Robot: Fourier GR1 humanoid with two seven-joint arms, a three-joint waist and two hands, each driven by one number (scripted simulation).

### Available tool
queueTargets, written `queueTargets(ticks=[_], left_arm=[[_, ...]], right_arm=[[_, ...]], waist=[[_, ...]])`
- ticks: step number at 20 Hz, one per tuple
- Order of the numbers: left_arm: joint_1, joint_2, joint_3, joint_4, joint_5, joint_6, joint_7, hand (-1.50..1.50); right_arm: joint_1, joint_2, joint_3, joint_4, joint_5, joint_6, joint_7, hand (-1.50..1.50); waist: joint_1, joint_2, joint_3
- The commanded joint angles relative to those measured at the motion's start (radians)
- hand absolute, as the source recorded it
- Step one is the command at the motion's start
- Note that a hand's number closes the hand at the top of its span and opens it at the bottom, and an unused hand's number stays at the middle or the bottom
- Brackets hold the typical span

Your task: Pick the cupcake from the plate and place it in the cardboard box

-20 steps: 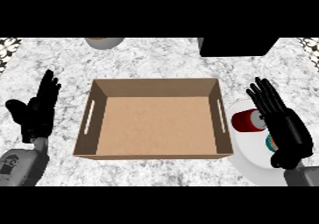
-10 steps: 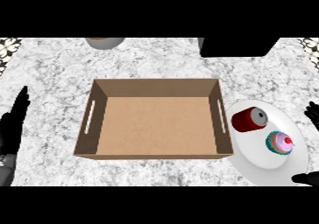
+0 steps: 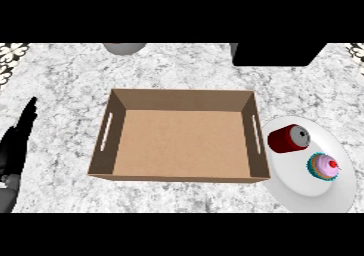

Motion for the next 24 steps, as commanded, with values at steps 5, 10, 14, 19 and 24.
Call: queueTargets(ticks=[5, 10, 14, 19, 24], left_arm=[[-0.012, 0.011, 0.027, -0.011, -0.004, -0.022, 0.018, 0.00], [-0.030, -0.013, 0.025, 0.033, -0.024, -0.027, -0.001, 0.00], [0.027, -0.057, 0.020, 0.008, -0.060, 0.001, -0.022, 0.00], [-0.011, -0.010, 0.087, 0.028, -0.051, -0.066, 0.001, 0.00], [0.028, -0.068, 0.098, -0.023, -0.090, -0.077, 0.009, 0.00]], right_arm=[[-0.095, -0.147, 0.126, -0.013, 0.245, 0.004, 0.070, -1.50], [-0.170, -0.175, 0.227, -0.049, 0.377, 0.052, 0.209, -1.50], [-0.196, -0.145, 0.245, -0.115, 0.399, 0.140, 0.314, -1.50], [-0.213, -0.071, 0.274, -0.137, 0.498, 0.117, 0.410, -1.50], [-0.272, -0.003, 0.249, -0.061, 0.589, 0.140, 0.382, -1.50]], waist=[[0.008, -0.002, -0.003], [0.005, -0.001, -0.003], [-0.004, -0.004, -0.003], [-0.009, -0.004, -0.003], [-0.003, -0.003, -0.002]])
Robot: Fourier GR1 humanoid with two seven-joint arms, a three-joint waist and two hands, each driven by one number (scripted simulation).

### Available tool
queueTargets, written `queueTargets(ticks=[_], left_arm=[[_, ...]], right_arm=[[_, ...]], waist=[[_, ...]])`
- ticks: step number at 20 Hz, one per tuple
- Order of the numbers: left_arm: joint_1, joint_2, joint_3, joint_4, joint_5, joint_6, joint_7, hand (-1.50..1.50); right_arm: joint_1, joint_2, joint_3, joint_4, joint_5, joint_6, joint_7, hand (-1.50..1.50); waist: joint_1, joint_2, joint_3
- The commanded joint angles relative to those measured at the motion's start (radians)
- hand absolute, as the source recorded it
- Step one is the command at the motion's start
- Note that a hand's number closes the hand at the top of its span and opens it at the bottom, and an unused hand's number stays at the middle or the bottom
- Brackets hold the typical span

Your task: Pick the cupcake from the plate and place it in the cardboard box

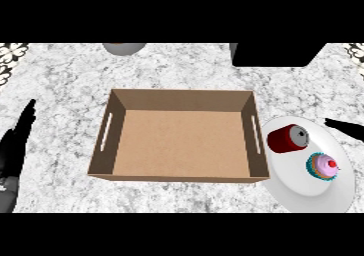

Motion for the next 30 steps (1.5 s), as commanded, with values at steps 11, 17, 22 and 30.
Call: queueTargets(ticks=[11, 17, 22, 30], left_arm=[[0.028, -0.043, 0.088, -0.061, -0.078, -0.061, 0.021, 0.00], [0.041, -0.076, 0.105, -0.074, -0.110, -0.078, 0.026, 0.00], [-0.009, -0.104, 0.128, 0.002, -0.142, -0.075, 0.003, 0.00], [0.001, -0.066, 0.182, -0.042, -0.114, -0.152, 0.018, 0.00]], right_arm=[[0.071, 0.110, -0.078, -0.132, 0.091, 0.078, 0.011, -1.50], [0.056, 0.119, -0.125, -0.182, 0.096, 0.157, -0.024, -1.50], [0.144, 0.136, -0.139, -0.345, 0.116, 0.211, 0.061, -1.50], [0.091, 0.257, -0.074, -0.249, 0.264, 0.152, 0.199, -1.50]], waist=[[-0.008, -0.002, 0.000], [-0.004, -0.001, 0.000], [-0.009, -0.001, 0.000], [0.001, 0.000, 0.000]])
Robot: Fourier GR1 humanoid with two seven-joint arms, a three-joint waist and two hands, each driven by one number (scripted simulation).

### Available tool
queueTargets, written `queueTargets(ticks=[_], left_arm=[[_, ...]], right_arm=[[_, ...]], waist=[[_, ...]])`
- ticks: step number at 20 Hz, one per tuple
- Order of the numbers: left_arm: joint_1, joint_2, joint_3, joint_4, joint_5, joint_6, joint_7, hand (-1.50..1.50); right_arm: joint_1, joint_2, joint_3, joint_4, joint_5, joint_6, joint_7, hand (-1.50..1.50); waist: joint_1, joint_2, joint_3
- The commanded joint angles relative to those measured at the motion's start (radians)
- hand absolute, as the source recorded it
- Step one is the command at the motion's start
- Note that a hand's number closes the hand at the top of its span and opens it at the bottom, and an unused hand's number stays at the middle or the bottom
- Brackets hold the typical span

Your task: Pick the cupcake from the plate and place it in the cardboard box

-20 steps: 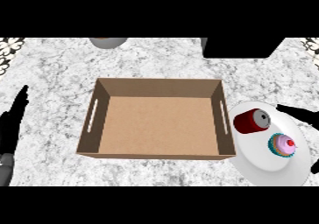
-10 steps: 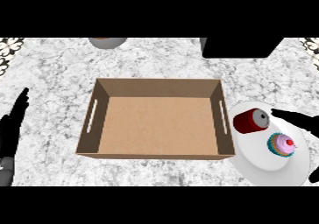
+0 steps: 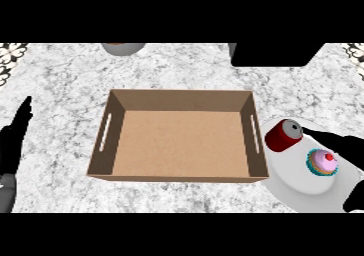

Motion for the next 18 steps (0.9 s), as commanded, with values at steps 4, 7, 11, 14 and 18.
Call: queueTargets(ticks=[4, 7, 11, 14, 18], left_arm=[[0.027, -0.023, 0.017, 0.006, -0.027, -0.011, -0.047, 0.00], [-0.043, 0.012, 0.054, 0.107, 0.003, -0.056, -0.071, 0.00], [0.032, -0.057, 0.013, -0.028, -0.040, -0.012, -0.015, 0.00], [0.071, -0.055, 0.029, -0.032, -0.049, -0.007, -0.046, 0.00], [0.056, -0.014, 0.067, -0.009, -0.036, 0.004, -0.005, 0.00]], right_arm=[[-0.032, 0.062, 0.006, 0.199, 0.123, -0.129, -0.054, 1.50], [-0.001, 0.119, -0.007, 0.086, 0.134, -0.262, -0.034, 1.50], [-0.091, 0.150, -0.025, 0.220, 0.195, -0.364, -0.069, 1.50], [-0.114, 0.125, -0.071, 0.219, 0.194, -0.400, -0.093, 1.50], [0.150, 0.323, -0.102, 0.023, 0.234, -0.503, 0.347, 1.50]], waist=[[0.005, 0.002, 0.002], [-0.006, 0.003, 0.001], [0.004, 0.002, 0.002], [0.006, 0.002, 0.002], [-0.092, -0.027, -0.004]])
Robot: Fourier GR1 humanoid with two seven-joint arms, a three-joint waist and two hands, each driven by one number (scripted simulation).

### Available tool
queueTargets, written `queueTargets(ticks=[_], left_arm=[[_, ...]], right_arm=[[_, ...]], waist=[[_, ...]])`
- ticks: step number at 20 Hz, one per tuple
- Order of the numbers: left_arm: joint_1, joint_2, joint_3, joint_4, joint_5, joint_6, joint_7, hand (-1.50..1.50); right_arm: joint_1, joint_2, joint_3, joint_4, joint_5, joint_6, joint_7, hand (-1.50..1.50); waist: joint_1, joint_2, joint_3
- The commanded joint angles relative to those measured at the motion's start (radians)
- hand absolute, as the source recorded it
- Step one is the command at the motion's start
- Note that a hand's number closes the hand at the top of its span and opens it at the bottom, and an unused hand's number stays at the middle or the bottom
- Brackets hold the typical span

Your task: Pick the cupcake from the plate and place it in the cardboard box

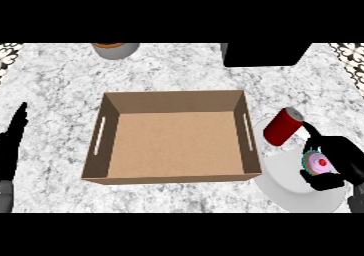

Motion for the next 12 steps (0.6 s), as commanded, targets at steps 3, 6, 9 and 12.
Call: queueTargets(ticks=[3, 6, 9, 12], left_arm=[[0.043, 0.020, 0.041, 0.003, -0.001, 0.025, 0.013, 0.00], [0.057, 0.038, 0.059, 0.007, 0.016, 0.004, 0.019, 0.00], [0.069, 0.033, 0.054, -0.008, 0.012, 0.009, 0.011, 0.00], [0.068, 0.029, 0.054, -0.012, 0.014, 0.010, 0.007, 0.00]], right_arm=[[0.202, 0.194, -0.065, -0.106, 0.055, -0.162, 0.357, 1.50], [0.271, 0.210, -0.061, -0.257, 0.154, -0.237, 0.481, 1.50], [0.351, 0.283, -0.001, -0.409, 0.237, -0.282, 0.564, 1.50], [0.379, 0.337, 0.062, -0.604, 0.343, -0.336, 0.644, 1.50]], waist=[[-0.097, -0.023, -0.003], [-0.100, -0.023, -0.007], [-0.095, -0.024, -0.006], [-0.079, -0.021, -0.005]])
